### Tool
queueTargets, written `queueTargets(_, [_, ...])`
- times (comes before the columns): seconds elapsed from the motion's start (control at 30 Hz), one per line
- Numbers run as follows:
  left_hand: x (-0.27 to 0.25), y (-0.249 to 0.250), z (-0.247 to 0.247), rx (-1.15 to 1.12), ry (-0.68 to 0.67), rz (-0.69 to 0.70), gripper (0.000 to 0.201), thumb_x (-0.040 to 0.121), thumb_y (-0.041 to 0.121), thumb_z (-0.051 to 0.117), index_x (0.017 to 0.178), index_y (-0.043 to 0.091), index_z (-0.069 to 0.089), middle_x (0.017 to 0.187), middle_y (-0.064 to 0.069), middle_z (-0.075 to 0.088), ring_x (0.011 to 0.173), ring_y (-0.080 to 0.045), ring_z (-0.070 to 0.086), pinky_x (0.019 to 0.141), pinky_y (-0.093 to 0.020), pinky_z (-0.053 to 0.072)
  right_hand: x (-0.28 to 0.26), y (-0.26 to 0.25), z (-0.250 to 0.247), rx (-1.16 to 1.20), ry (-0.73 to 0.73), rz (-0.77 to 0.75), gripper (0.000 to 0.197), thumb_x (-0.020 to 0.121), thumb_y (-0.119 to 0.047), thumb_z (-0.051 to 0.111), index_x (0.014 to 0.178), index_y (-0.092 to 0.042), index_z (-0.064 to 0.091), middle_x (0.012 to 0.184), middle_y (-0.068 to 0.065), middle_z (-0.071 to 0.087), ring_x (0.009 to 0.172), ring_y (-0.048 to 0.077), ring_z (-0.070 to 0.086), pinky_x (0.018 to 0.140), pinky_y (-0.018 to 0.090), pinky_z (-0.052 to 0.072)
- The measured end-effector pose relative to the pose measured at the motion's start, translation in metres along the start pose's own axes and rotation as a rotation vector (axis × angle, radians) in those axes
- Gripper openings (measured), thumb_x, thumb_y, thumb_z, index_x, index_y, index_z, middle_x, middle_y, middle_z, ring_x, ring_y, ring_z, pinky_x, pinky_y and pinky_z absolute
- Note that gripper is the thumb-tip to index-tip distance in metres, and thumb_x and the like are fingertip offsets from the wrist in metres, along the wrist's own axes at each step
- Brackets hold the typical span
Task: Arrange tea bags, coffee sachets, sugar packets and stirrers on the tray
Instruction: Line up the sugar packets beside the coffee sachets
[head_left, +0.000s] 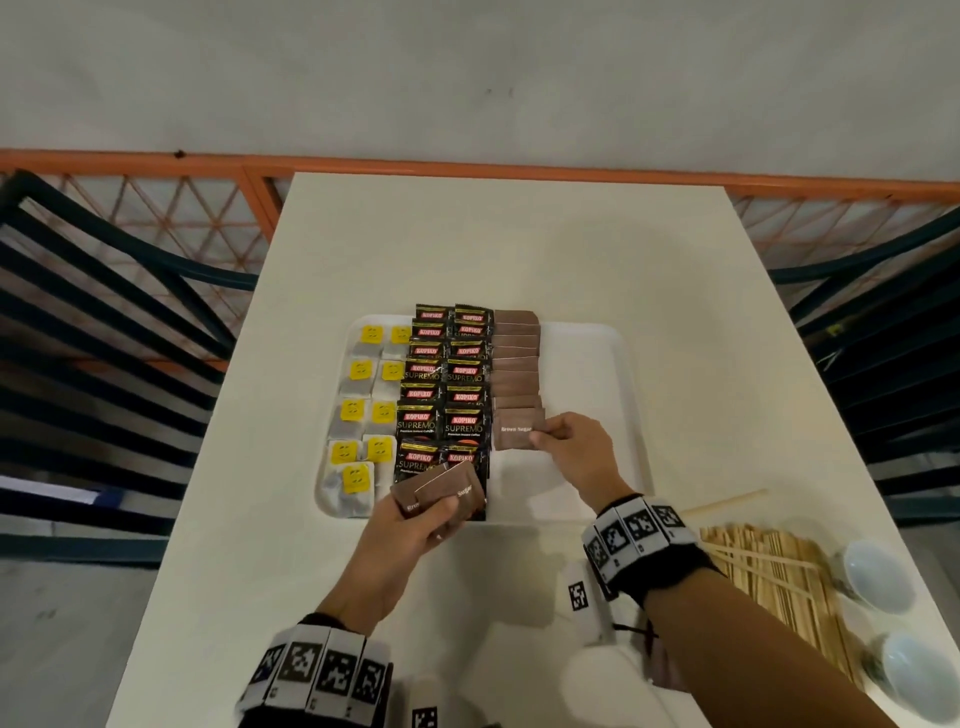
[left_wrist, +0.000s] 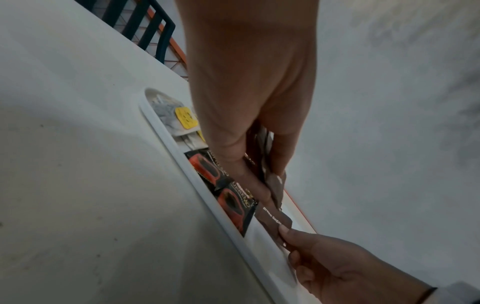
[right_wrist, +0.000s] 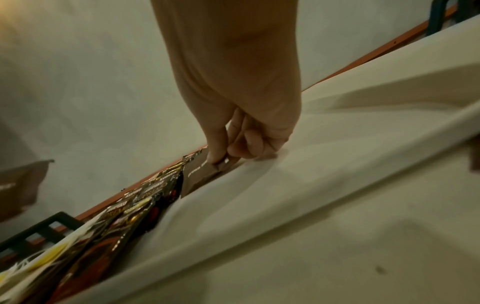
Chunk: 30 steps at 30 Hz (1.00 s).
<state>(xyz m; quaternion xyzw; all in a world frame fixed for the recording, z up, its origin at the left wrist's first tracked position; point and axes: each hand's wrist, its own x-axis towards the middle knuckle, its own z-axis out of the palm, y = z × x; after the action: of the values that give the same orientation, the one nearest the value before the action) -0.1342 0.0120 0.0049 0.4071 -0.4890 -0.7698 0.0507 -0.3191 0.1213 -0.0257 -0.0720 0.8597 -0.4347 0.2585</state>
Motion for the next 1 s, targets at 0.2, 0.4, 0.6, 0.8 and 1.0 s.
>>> queueTargets(0.2, [0.001,0.001,0.002,0.089,0.057,0.057,0.035,0.081,0.005,0.066,0.115,0.014,0.063,0.104,-0.006,0.070,0.096,-0.016,0.065,0.070,-0.017,0.052,0.002,-0.001,0.005,-0.029,0.076,-0.018,0.020,0.077,-0.018,0.073,0.079,-0.011,0.054,0.075,-0.003,0.055,0.078,0.015,0.052,0.059,0.011,0.036])
queueTargets(0.4, [0.004,0.002,0.003,0.168,0.113,0.075,0.035,0.077,0.014,0.073,0.111,0.019,0.065,0.099,-0.003,0.070,0.086,-0.014,0.060,0.066,-0.021,0.043,-0.037,-0.021,-0.002,-0.028,-0.039,-0.159,0.017,0.089,-0.030,0.058,0.097,-0.015,0.057,0.083,-0.007,0.057,0.072,0.004,0.051,0.061,0.011,0.036])
queueTargets(0.6, [0.009,0.001,0.010,0.200,0.120,0.127,0.030,0.077,0.012,0.072,0.106,0.019,0.066,0.086,0.001,0.069,0.072,-0.006,0.058,0.054,-0.011,0.043,-0.066,-0.016,-0.004,0.083,-0.383,-0.184,0.010,0.086,-0.016,0.063,0.095,-0.017,0.065,0.080,-0.007,0.062,0.065,0.004,0.055,0.060,0.010,0.045])
queueTargets(0.8, [0.015,0.003,0.016,0.122,0.097,0.003,0.022,0.091,0.017,0.056,0.111,0.013,0.062,0.108,-0.010,0.066,0.101,-0.023,0.061,0.081,-0.031,0.051,-0.060,-0.008,-0.010,0.088,-0.356,-0.109,0.006,0.084,-0.013,0.065,0.084,-0.019,0.062,0.075,-0.005,0.063,0.060,0.007,0.054,0.050,0.006,0.040])
queueTargets(1.0, [0.014,0.007,0.015,0.355,0.062,0.112,0.014,0.090,0.012,0.056,0.101,0.018,0.063,0.096,0.001,0.065,0.094,-0.015,0.060,0.085,-0.027,0.049,-0.040,0.002,-0.029,0.200,-0.244,0.008,0.006,0.085,-0.008,0.062,0.090,-0.007,0.065,0.074,-0.002,0.067,0.056,0.009,0.051,0.046,0.012,0.036])
